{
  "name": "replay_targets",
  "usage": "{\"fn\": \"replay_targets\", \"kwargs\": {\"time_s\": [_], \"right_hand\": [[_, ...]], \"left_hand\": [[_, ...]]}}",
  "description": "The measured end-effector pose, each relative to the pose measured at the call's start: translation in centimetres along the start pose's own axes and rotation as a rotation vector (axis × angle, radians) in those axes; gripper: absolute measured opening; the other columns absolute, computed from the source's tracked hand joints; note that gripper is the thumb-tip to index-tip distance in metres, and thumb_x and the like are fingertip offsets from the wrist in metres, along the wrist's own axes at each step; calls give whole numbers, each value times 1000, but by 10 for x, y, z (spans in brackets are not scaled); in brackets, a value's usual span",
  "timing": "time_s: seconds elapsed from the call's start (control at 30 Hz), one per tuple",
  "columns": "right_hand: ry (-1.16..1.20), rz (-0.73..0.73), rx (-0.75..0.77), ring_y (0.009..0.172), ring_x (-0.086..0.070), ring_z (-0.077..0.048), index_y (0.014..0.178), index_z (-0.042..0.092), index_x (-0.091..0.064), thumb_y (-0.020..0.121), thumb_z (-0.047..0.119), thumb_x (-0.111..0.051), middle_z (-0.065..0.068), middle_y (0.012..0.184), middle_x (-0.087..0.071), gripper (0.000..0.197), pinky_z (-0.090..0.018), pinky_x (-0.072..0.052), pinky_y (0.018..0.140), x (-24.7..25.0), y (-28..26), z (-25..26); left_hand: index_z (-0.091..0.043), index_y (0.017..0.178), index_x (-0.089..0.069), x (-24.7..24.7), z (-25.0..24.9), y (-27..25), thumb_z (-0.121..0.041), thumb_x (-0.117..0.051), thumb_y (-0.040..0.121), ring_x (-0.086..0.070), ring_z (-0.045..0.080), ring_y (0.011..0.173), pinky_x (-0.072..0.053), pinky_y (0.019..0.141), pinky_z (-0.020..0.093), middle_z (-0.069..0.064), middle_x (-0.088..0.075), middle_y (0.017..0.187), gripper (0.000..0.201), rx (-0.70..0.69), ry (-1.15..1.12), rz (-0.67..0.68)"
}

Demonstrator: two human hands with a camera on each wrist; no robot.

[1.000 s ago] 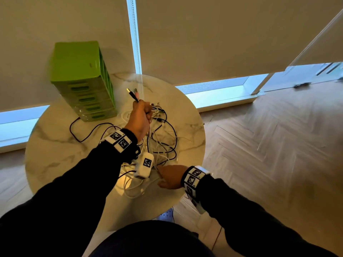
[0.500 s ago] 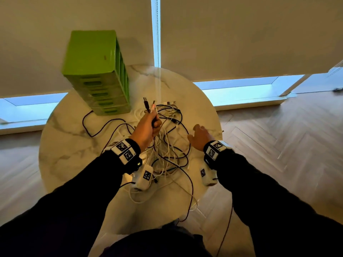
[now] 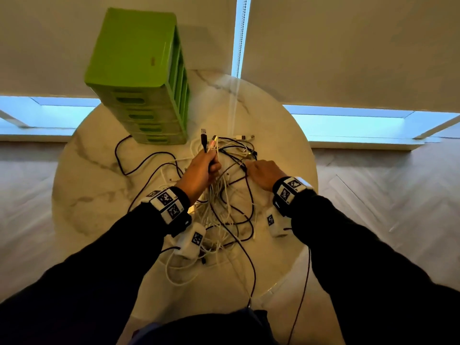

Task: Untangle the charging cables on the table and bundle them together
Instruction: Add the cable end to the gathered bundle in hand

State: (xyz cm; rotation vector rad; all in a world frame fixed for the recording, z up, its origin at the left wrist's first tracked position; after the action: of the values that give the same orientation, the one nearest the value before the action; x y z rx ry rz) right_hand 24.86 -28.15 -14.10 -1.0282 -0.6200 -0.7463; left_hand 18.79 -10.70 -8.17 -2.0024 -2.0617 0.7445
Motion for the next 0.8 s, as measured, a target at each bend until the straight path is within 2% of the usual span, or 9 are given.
{"fn": "replay_targets", "kwargs": {"time_s": [0.07, 0.2, 0.3, 0.37, 0.43, 0.5, 0.57, 0.7, 0.8], "right_hand": [[8, -58, -64, 106, -60, -39, 107, 4, -62, 105, 31, -37, -23, 115, -64, 37, -37, -45, 83, 10, 16, -20], [51, -24, -56, 108, -61, -37, 109, 13, -65, 93, 25, -56, -15, 118, -66, 21, -38, -50, 89, -3, 32, -18], [95, -69, -34, 100, -62, -36, 99, 13, -64, 86, 22, -66, -14, 109, -66, 16, -39, -51, 83, -11, 36, -9], [110, -81, -25, 92, -58, -32, 88, 15, -57, 87, 25, -70, -9, 99, -60, 16, -36, -46, 74, -18, 39, -8], [101, -96, 8, 92, -57, -34, 88, 15, -54, 92, 27, -63, -10, 98, -54, 15, -34, -39, 72, -21, 41, -9], [58, -131, 46, 98, -57, -38, 104, 12, -60, 100, 25, -48, -15, 107, -55, 18, -37, -42, 77, -17, 41, -12], [47, -221, 62, 99, -57, -38, 116, 9, -59, 104, 22, -42, -17, 113, -54, 25, -38, -43, 81, 3, 40, -18], [173, -496, 170, 91, -58, -36, 106, 6, -57, 102, 15, -47, -17, 106, -57, 14, -29, -37, 75, 75, 30, -20], [449, -572, 215, 94, -68, -24, 102, 19, -47, 105, 21, -40, -6, 105, -68, 8, -38, -53, 79, 122, 18, -3]], "left_hand": [[-21, 79, -39, 2, 2, 4, -29, -32, 108, -26, 7, 51, -22, 51, 24, -7, -32, 61, 32, 5, -6, -16], [-21, 78, -39, 3, 8, 7, -34, -31, 109, -24, 8, 52, -22, 50, 24, -6, -32, 62, 34, 2, 18, -18], [-20, 79, -38, 4, 11, 9, -26, -32, 107, -24, 7, 50, -19, 51, 25, -5, -31, 62, 29, 22, 29, -48], [-20, 79, -37, 4, 12, 9, -23, -32, 107, -24, 7, 49, -19, 50, 25, -3, -30, 62, 28, 25, 34, -60], [-21, 79, -38, 4, 14, 11, -25, -33, 107, -23, 8, 50, -20, 50, 26, -3, -30, 63, 29, 19, 45, -66], [-22, 79, -39, 5, 16, 11, -29, -34, 108, -23, 9, 52, -20, 51, 27, -4, -31, 63, 30, 16, 70, -67], [-22, 79, -39, 5, 16, 10, -30, -34, 107, -23, 9, 52, -19, 52, 28, -5, -32, 63, 30, 16, 81, -65], [-20, 80, -38, 2, 11, 6, -24, -33, 106, -24, 8, 52, -19, 52, 26, -5, -31, 62, 27, 6, 82, -62], [-20, 79, -38, -2, 5, 4, -21, -33, 105, -23, 8, 50, -21, 50, 24, -7, -30, 59, 27, -4, 67, -79]]}}
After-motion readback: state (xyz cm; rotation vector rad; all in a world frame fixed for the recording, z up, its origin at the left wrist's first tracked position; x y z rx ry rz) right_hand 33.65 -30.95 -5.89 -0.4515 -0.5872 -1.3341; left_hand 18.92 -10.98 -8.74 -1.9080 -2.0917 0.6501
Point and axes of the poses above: each hand's wrist, its own y-axis towards the middle knuckle, its own x-axis out of the back of the hand, z = x × y, the point moved 6 cm from there along y, towards the middle knuckle
